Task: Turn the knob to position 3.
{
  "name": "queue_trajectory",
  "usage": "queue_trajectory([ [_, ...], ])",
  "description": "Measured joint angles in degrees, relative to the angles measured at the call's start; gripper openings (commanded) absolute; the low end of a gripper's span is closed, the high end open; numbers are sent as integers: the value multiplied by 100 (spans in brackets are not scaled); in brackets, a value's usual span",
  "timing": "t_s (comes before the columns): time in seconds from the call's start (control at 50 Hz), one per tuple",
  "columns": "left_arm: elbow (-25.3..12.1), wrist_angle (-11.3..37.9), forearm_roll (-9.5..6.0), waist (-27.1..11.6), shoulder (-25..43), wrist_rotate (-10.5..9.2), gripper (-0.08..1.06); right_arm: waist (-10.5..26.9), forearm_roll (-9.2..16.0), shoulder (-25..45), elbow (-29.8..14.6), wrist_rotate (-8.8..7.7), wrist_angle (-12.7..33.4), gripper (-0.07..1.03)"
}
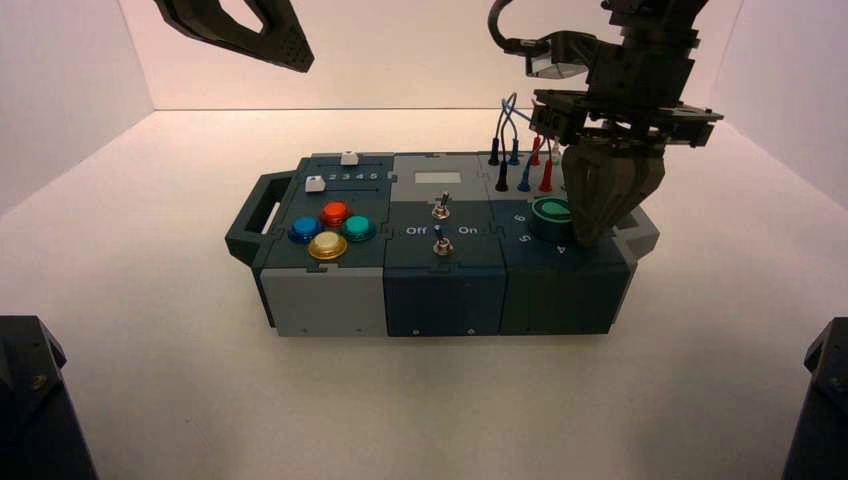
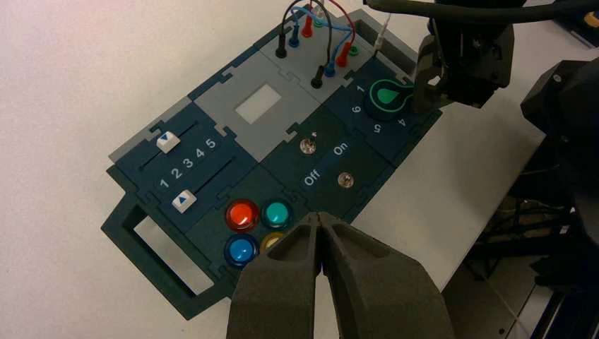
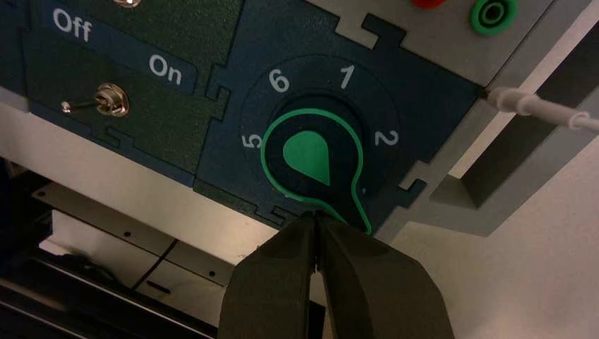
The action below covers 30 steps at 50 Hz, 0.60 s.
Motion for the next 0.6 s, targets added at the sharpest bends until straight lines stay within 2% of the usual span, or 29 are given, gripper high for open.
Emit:
queue_trajectory([
  [0.26, 0, -9, 9, 0, -9, 0, -3, -9, -53, 18, -9, 0, 0, -2],
  [0.6, 0, 0, 35, 0, 0, 53, -3, -9, 35, -167, -9, 9, 70, -2],
])
